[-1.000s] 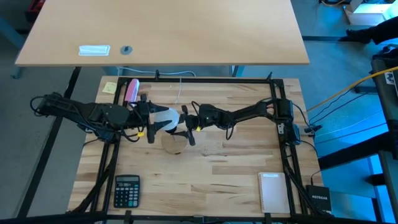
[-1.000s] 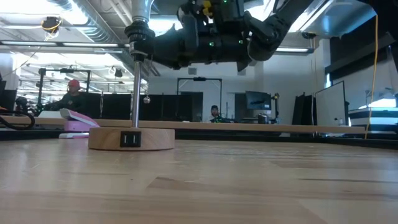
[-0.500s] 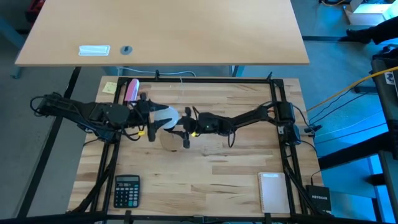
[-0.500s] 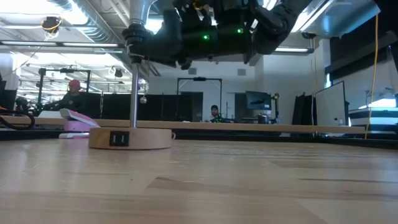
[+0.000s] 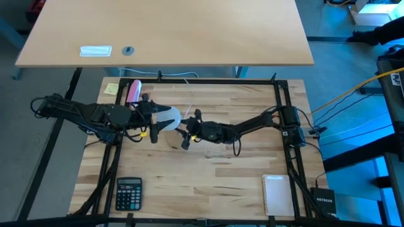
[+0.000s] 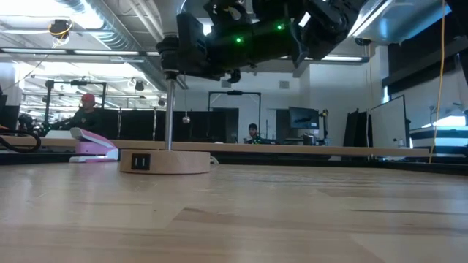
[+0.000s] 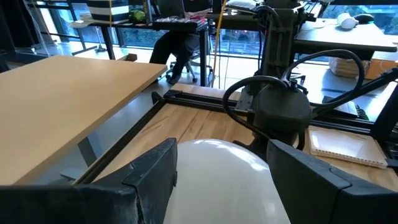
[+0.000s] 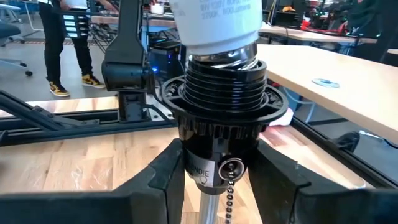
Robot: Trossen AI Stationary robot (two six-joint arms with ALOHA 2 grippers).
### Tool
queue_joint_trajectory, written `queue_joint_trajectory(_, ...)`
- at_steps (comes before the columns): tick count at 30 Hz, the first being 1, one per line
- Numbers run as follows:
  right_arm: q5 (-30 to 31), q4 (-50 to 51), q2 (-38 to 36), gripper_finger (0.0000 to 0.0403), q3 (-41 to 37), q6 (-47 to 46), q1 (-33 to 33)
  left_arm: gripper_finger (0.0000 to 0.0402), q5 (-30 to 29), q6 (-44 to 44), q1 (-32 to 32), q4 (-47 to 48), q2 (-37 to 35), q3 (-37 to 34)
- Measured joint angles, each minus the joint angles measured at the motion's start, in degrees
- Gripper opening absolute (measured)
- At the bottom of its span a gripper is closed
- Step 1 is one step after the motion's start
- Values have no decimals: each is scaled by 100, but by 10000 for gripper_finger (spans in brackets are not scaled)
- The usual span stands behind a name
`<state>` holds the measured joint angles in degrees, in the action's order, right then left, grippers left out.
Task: Screw lightbulb
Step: Insert the lightbulb into the desk lamp
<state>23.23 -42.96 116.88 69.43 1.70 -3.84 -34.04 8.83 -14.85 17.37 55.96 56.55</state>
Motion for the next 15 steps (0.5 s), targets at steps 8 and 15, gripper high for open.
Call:
queue_joint_trajectory(8, -81, 54, -2, 144, 0, -18, 20, 239, 19, -1, 0, 0, 0, 0)
queue_joint_trajectory(15, -95, 61, -2, 144, 0, -16, 23, 239, 33, -1, 9, 0, 0, 0)
